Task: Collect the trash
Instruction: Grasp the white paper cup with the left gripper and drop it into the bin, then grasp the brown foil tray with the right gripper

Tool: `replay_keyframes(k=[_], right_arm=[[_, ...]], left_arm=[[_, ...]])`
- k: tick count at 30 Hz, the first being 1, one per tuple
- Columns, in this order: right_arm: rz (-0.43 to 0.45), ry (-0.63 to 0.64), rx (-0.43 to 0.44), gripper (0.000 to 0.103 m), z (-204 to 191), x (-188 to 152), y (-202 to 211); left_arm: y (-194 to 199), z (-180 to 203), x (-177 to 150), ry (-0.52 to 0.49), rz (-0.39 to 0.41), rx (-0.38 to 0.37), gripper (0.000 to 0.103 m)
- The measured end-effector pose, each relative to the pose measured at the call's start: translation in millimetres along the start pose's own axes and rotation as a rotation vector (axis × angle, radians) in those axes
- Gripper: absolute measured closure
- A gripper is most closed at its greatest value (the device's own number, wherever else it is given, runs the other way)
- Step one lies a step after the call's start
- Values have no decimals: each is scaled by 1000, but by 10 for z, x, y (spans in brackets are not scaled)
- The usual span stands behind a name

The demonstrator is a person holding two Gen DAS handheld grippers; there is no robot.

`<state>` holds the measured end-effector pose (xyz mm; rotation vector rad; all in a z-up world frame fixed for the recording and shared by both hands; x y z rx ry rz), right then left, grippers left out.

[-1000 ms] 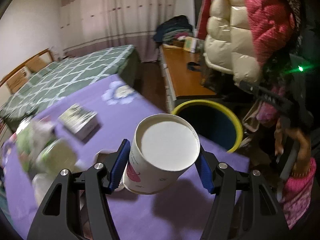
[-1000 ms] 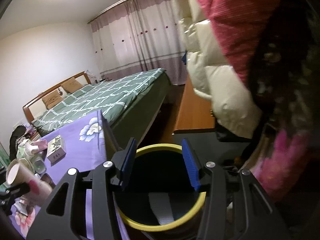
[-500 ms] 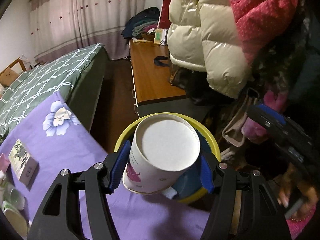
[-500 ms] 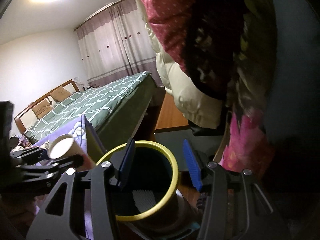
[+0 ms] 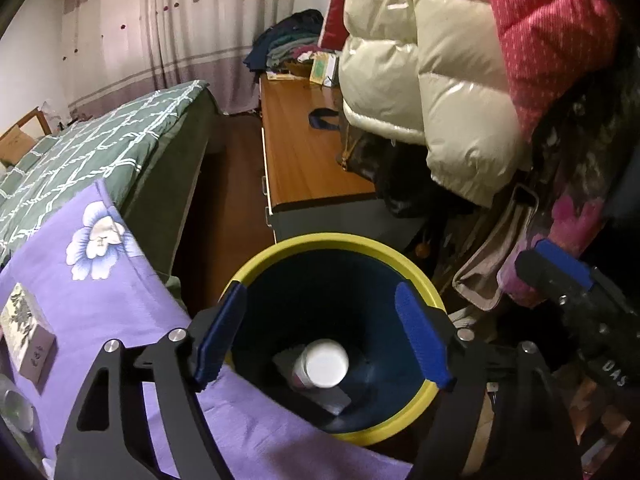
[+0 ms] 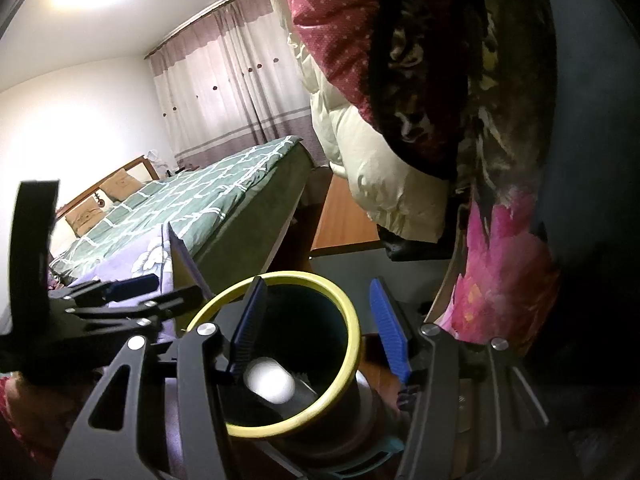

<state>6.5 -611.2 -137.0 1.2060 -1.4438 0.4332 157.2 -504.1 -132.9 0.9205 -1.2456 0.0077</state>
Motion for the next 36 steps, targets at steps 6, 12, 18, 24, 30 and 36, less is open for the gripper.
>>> replay_keyframes(k=[6, 12, 18, 24, 30, 36], right_arm=[[-15, -1, 17, 48, -79, -52, 7], [-75, 37, 87, 48, -437, -240, -57], [-139, 116, 213, 48, -1107, -493, -78], [-209, 216, 400, 48, -2014, -817, 115], [-267, 340, 574, 48, -2860, -1184, 453], [-250, 397, 509, 48, -3058, -1267, 387]], left_arm=[[562, -260, 85, 30, 75, 59, 19], [1357, -833, -18, 118, 153, 169, 13], [2268, -1620, -367, 219, 221, 373, 9], [3192, -2322, -866, 298, 270, 617, 8], [3894, -2726, -1319, 364, 305, 767, 7], [4147, -2906, -1689, 416, 296, 800, 7]])
Point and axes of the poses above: each gripper's, at about its wrist camera, not at the fingertips, and y roughly against the way its jaws point, z to its right, x to its top, the point moved 7 cm from there along -y, roughly the way its jaws point, and after that the axes turned 9 degrees about z, right-handed, at the moved point
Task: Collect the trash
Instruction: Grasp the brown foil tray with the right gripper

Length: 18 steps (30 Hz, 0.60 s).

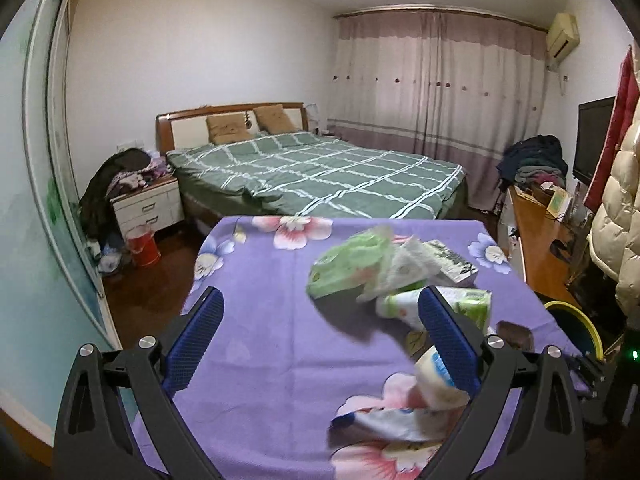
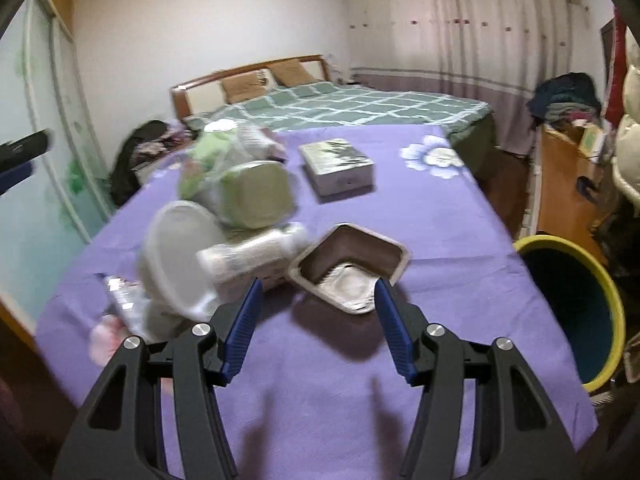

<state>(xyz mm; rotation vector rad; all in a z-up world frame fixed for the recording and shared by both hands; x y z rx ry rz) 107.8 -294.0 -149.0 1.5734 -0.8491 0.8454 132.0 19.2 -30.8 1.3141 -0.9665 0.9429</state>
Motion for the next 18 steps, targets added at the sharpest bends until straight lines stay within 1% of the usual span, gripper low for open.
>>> replay_keyframes(k=[4, 6, 7, 9, 14, 15, 16, 18], right_arm=[[-34, -22, -25, 48, 154, 9, -161], [-44, -65, -32, 48, 250, 36, -254], [-45, -91, -34, 46, 296, 58, -295], [-55, -102, -42, 44, 339, 77, -375], [-90, -130, -86, 44, 469, 86, -523], [-108, -136, -92, 45, 492, 69, -563], [-126, -144, -86, 53, 508, 52, -604], [-153, -155, -77, 62, 523, 17, -661]], left_arm=[[-36, -38, -100, 14, -17, -2, 7], [-60, 8, -126, 18, -25, -9, 7], [-80, 58, -132, 18, -28, -15, 7], [-94, 111, -161, 12, -33, -26, 7], [-144, 214, -196, -4, -40, -40, 7], [-153, 218, -201, -3, -42, -42, 7], [-159, 216, -201, -2, -44, -43, 7], [-167, 213, -205, 1, -46, -44, 7]])
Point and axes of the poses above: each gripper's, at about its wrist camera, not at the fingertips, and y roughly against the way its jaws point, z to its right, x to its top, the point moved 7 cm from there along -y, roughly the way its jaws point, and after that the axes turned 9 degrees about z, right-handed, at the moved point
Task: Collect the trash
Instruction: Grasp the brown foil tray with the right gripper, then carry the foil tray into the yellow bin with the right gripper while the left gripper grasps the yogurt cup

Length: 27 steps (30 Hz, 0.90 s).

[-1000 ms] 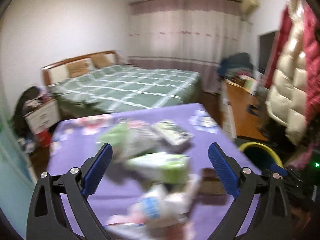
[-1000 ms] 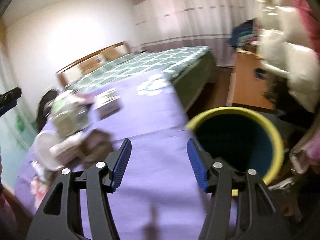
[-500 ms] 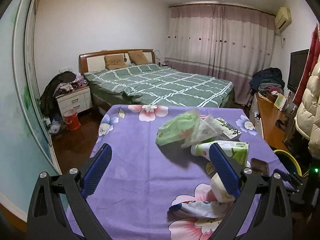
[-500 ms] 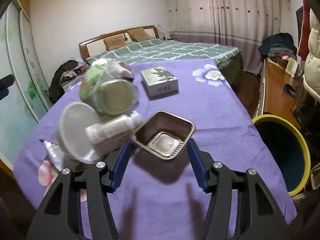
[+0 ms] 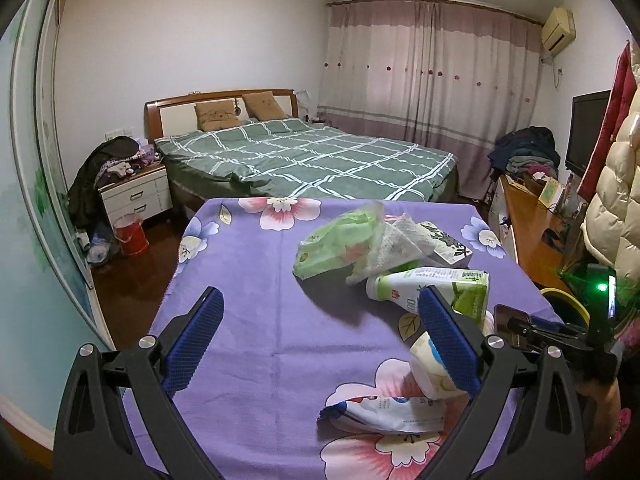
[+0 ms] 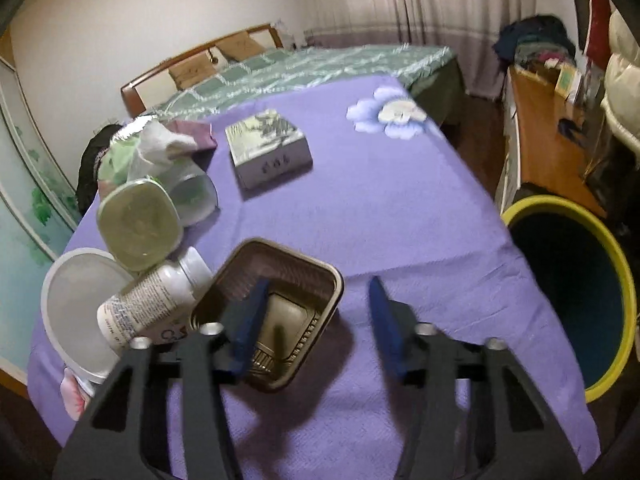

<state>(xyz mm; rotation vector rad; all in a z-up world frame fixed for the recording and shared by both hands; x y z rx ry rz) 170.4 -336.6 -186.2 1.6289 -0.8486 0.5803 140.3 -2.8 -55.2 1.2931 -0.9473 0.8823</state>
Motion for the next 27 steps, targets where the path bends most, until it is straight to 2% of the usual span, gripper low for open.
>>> replay_keyframes(k=[2, 4, 7, 16, 23, 27], right_arm=[[-14, 0, 0, 72, 7, -13, -26], [-17, 6, -9, 87, 14, -18, -33], [-16, 1, -9, 97, 47, -16, -17], [47, -73, -32, 98, 414, 103, 218], [119, -195, -139, 98, 1120, 255, 469], [144, -250, -239, 98, 1565, 319, 569]], left_arm=[[-4, -18, -11, 3, -2, 0, 7], [-14, -10, -24, 4, -5, -1, 7], [-13, -11, -26, 4, -5, -2, 7], [-36, 110, -70, -13, -13, -24, 7], [-26, 273, -77, -38, -18, -52, 7], [-43, 365, -98, -49, -29, -68, 7]])
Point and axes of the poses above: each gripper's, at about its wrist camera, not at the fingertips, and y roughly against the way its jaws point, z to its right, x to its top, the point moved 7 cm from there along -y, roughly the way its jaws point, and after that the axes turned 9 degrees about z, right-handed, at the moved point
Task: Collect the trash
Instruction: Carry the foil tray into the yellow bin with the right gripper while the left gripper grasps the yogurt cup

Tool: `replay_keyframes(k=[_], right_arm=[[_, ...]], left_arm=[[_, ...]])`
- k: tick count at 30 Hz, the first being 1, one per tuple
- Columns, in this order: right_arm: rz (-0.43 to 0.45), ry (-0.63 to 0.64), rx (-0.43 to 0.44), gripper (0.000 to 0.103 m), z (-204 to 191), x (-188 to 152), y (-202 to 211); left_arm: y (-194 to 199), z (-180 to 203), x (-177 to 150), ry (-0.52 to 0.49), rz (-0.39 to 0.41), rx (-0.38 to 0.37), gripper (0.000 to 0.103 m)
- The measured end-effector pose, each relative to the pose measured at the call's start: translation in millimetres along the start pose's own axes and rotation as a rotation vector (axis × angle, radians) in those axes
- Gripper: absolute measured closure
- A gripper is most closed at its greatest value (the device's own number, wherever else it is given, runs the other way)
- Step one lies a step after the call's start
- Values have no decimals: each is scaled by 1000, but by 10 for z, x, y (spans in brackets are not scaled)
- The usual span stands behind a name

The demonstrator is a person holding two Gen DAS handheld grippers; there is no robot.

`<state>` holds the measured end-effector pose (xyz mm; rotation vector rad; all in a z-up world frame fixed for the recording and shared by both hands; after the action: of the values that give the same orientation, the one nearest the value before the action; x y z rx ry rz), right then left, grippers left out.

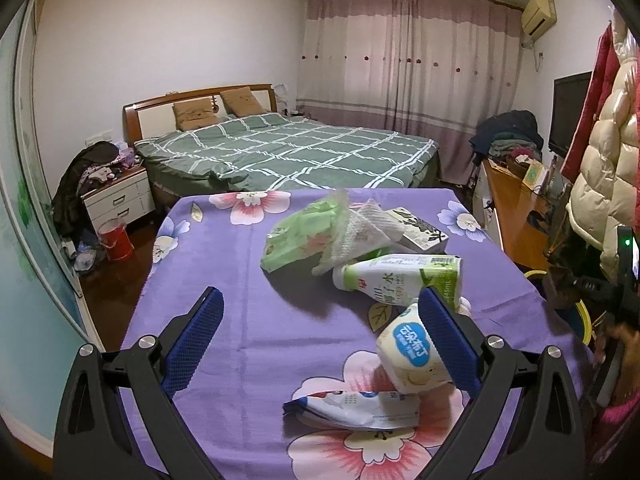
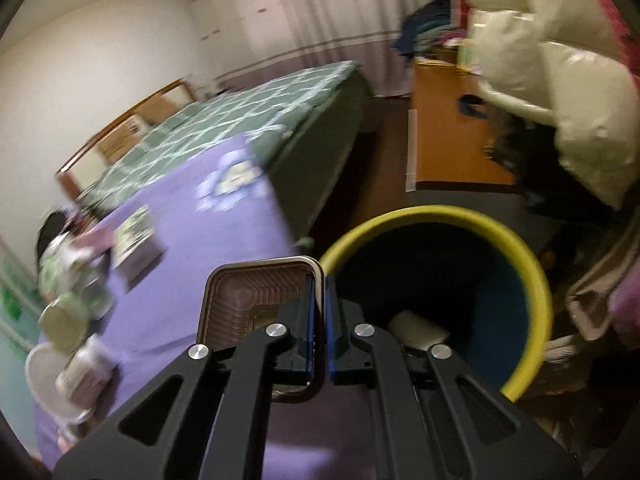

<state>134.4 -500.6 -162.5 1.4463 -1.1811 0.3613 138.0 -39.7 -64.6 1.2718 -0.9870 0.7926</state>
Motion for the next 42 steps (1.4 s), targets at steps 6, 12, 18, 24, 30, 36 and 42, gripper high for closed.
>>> replay_keyframes(k=[6, 12, 18, 24, 30, 36, 42], right_arm=[[14, -41, -140, 98, 493, 116, -151], [22, -90, -196, 68, 735, 105, -253], [32, -89, -170, 63, 670, 70, -204], [56, -63, -139, 63, 487, 69, -108], [68, -41, -133, 63, 418, 73, -59], [66, -44, -126, 62, 431, 39, -52], [55, -42, -116, 62, 408, -7, -84]], left_arm=[[-43, 108, -47, -19, -22, -20, 7], [-44, 122, -53, -21, -24, -19, 7], [-106, 200, -125, -15, -49, -37, 7], [-222, 492, -322, -46, -113, -116, 7], [-429, 671, -494, -19, -193, -165, 7], [-644, 652, -670, 58, -279, -182, 7], [-775, 703, -771, 92, -318, -221, 25]])
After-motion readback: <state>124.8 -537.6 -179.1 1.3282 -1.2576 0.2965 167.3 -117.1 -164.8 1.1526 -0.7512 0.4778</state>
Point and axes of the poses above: each gripper's, at about its wrist camera, not at the fingertips, and y roughly against the way its jaws point, z to its right, x to its top, the point moved 7 cm from there along -y, roughly the way its jaws point, and after that the axes turned 9 degrees about z, right-handed, at the moved point
